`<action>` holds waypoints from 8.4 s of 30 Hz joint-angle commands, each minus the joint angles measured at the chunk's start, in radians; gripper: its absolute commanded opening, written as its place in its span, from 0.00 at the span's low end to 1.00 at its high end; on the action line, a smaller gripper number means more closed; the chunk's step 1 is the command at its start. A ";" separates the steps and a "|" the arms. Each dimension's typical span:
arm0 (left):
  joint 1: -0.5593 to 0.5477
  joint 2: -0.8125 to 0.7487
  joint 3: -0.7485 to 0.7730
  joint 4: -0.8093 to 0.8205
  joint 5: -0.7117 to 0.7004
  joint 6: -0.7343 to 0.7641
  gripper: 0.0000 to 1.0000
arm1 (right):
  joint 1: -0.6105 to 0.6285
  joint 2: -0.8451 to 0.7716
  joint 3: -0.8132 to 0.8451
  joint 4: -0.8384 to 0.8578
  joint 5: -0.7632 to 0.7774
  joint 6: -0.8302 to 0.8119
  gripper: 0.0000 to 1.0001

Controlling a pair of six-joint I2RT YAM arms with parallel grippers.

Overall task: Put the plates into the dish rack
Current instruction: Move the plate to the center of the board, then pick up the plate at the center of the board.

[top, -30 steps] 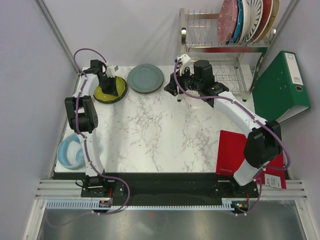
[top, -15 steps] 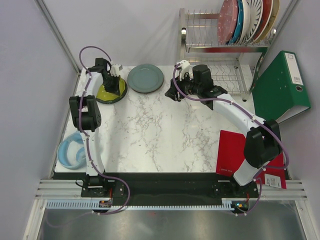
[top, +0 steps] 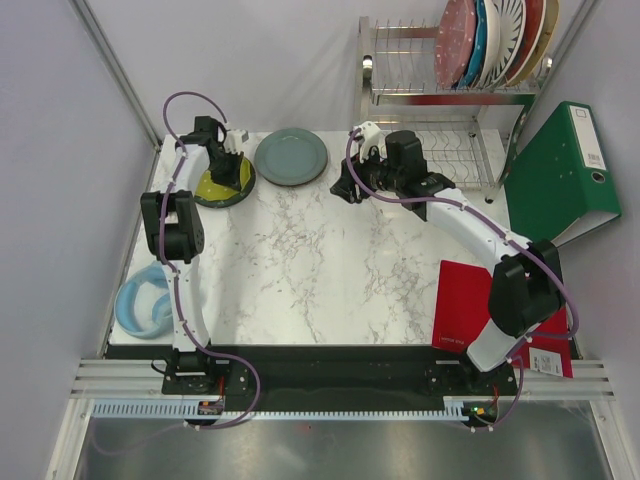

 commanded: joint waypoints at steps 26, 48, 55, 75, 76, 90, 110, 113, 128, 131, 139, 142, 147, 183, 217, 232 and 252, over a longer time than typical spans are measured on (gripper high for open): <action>0.056 0.065 0.084 0.022 -0.161 0.017 0.02 | 0.004 -0.045 -0.016 0.042 0.004 -0.009 0.63; -0.130 -0.096 -0.269 -0.097 0.029 0.138 0.02 | 0.004 -0.040 -0.059 0.022 -0.010 -0.021 0.64; -0.191 -0.134 -0.343 -0.097 0.080 0.139 0.02 | 0.004 -0.055 -0.084 0.010 -0.007 -0.030 0.65; -0.481 -0.235 -0.470 -0.065 0.258 -0.022 0.02 | -0.005 -0.155 -0.197 -0.054 0.059 -0.092 0.66; -0.492 -0.246 -0.478 -0.065 0.266 -0.035 0.02 | -0.008 -0.164 -0.202 -0.068 0.065 -0.095 0.66; -0.670 -0.540 -0.731 0.083 0.218 -0.123 0.02 | -0.059 -0.261 -0.309 -0.152 0.119 -0.113 0.67; -0.366 -0.694 -0.662 0.085 -0.150 -0.351 1.00 | -0.015 0.075 -0.155 -0.097 -0.021 -0.067 0.65; -0.314 -0.715 -0.651 0.084 -0.047 -0.342 1.00 | -0.013 0.135 -0.110 -0.093 -0.037 -0.059 0.65; -0.246 -0.736 -0.735 0.145 0.120 -0.365 0.96 | -0.013 0.327 -0.001 -0.151 -0.140 -0.062 0.47; -0.234 -0.722 -0.739 0.146 0.118 -0.371 0.96 | -0.004 0.328 0.004 -0.165 -0.116 -0.092 0.47; -0.220 -0.693 -0.742 0.148 0.118 -0.361 0.95 | -0.002 0.285 -0.001 -0.163 -0.074 -0.118 0.42; -0.220 -0.693 -0.745 0.151 0.117 -0.361 0.95 | -0.001 0.259 -0.004 -0.160 -0.053 -0.124 0.42; -0.220 -0.694 -0.755 0.157 0.118 -0.367 0.94 | 0.002 0.222 -0.010 -0.163 -0.041 -0.133 0.44; -0.206 -0.674 -0.826 0.206 0.262 -0.220 0.91 | 0.038 0.256 0.005 -0.208 -0.097 -0.213 0.00; -0.211 -0.508 -0.755 0.108 0.744 0.351 0.10 | 0.104 0.139 0.050 -0.295 -0.189 -0.260 0.45; -0.209 -0.533 -0.729 0.117 0.806 0.403 0.02 | 0.050 0.326 0.143 -0.485 -0.482 -0.340 0.52; -0.209 -0.469 -0.694 0.137 0.763 0.370 0.02 | 0.024 0.267 0.192 -0.498 -0.502 -0.299 0.46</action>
